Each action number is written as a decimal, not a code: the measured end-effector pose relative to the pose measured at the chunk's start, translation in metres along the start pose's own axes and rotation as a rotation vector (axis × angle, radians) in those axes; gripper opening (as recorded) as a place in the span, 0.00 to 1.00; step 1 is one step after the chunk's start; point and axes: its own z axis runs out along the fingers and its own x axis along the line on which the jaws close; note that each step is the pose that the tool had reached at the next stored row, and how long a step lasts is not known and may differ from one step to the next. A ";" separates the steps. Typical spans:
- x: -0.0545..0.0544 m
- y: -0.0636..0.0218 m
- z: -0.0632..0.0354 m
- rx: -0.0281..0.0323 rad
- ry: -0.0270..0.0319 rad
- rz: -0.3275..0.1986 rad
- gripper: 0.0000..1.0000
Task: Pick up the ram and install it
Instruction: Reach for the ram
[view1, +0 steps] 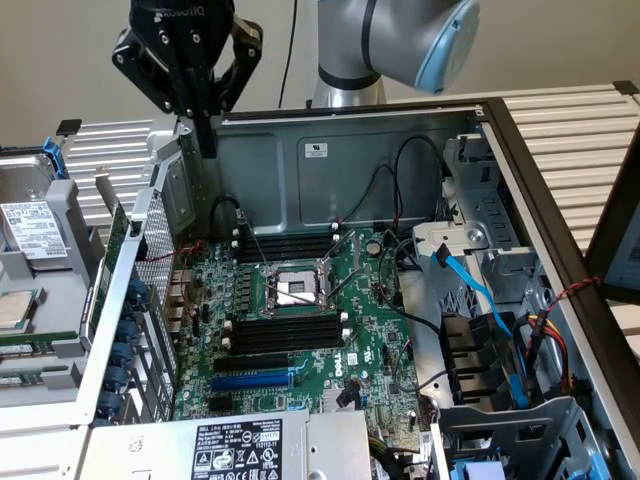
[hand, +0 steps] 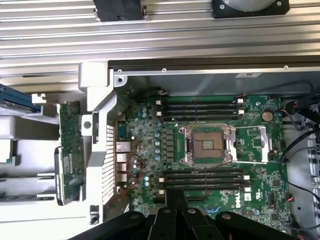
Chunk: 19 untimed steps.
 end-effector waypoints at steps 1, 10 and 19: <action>0.004 -0.0003 0.0000 0.0001 0.0007 0.000 0.10; 0.041 -0.0030 0.0000 0.0005 0.0073 0.001 0.10; 0.075 -0.0056 0.0008 0.0016 0.0167 0.002 0.10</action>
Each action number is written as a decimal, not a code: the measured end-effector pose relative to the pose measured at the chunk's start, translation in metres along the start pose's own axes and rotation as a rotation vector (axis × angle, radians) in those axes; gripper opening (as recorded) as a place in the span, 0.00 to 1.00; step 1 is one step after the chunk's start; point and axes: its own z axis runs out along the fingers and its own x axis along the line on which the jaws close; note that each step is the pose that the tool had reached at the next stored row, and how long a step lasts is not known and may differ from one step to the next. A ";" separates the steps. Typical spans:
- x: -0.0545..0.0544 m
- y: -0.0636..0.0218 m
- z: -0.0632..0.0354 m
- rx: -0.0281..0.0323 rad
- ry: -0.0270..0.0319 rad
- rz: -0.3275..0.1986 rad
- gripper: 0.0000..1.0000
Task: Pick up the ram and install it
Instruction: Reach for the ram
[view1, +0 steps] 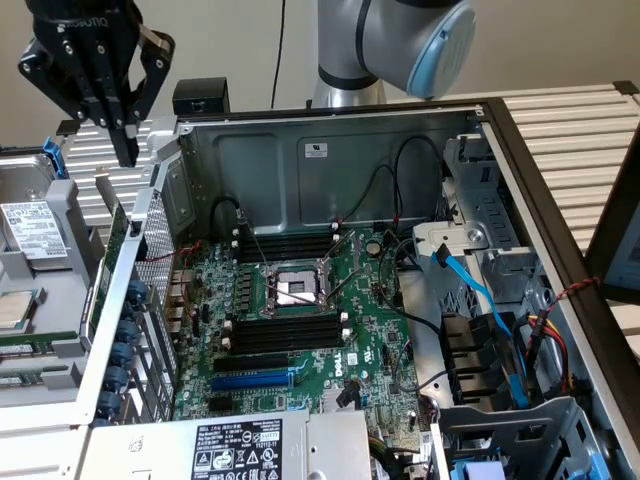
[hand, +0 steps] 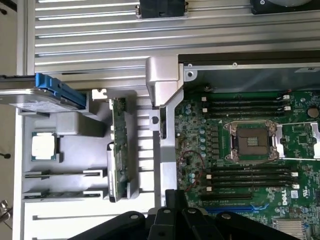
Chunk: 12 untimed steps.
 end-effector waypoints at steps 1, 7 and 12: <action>0.004 -0.0003 0.0002 0.0000 0.0009 0.000 0.10; 0.027 -0.0021 0.0014 0.0005 0.0070 0.001 0.10; 0.040 -0.0032 0.0026 0.0009 0.0123 0.001 0.10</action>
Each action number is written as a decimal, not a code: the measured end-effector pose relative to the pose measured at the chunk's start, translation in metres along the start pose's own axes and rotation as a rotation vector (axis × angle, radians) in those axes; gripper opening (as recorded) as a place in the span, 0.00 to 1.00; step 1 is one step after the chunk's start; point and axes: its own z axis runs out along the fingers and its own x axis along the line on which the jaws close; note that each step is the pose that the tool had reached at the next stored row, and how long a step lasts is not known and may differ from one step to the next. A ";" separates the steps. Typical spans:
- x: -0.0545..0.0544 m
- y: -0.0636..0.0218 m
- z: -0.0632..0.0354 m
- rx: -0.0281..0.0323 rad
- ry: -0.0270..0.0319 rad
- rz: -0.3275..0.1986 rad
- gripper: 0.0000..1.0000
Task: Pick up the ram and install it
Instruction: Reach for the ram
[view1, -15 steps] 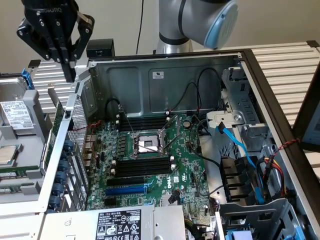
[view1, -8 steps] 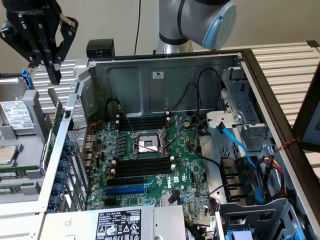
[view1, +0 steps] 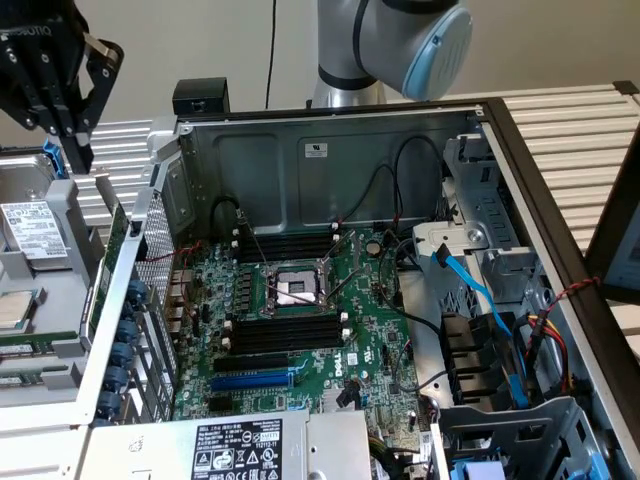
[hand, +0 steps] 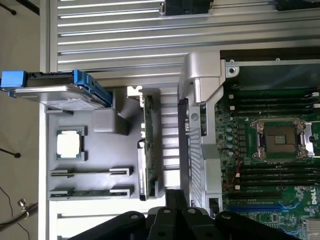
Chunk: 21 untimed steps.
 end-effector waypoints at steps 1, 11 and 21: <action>0.002 -0.0002 0.0003 0.0001 0.0012 0.000 0.10; 0.026 -0.0022 0.0029 0.0066 0.0128 0.002 0.10; 0.054 -0.0013 0.0079 0.0544 -0.0230 -0.001 0.10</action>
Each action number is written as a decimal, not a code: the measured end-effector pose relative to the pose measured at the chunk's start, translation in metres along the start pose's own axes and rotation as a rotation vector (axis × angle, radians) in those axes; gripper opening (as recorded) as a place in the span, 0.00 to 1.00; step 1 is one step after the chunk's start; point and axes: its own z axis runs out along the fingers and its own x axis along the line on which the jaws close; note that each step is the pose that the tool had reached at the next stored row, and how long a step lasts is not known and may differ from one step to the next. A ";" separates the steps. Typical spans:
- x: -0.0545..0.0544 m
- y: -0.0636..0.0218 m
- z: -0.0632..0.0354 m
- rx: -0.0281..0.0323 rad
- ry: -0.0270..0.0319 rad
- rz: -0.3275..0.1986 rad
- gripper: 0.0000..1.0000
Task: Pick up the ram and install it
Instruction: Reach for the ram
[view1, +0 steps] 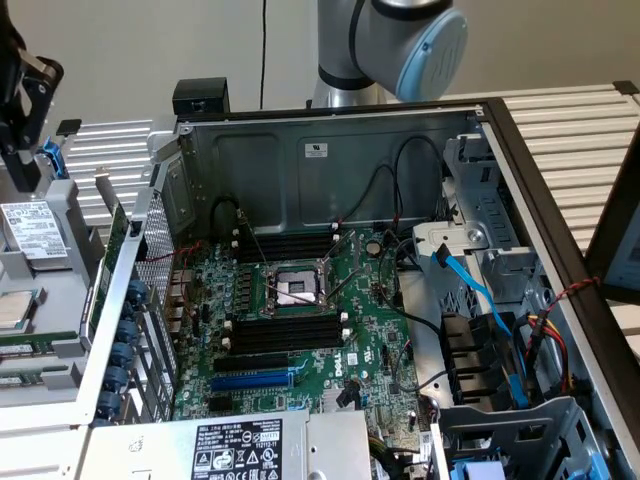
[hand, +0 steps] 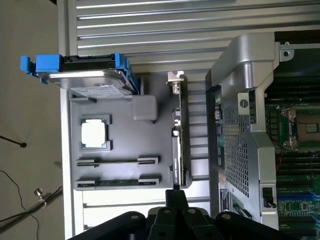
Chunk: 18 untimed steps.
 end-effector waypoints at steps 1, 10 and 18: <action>0.003 0.0000 0.0005 -0.0002 -0.0070 0.000 0.10; 0.044 0.0003 0.0063 -0.0005 -0.0108 -0.001 0.10; 0.064 0.0105 0.0089 -0.0005 -0.0109 -0.001 0.10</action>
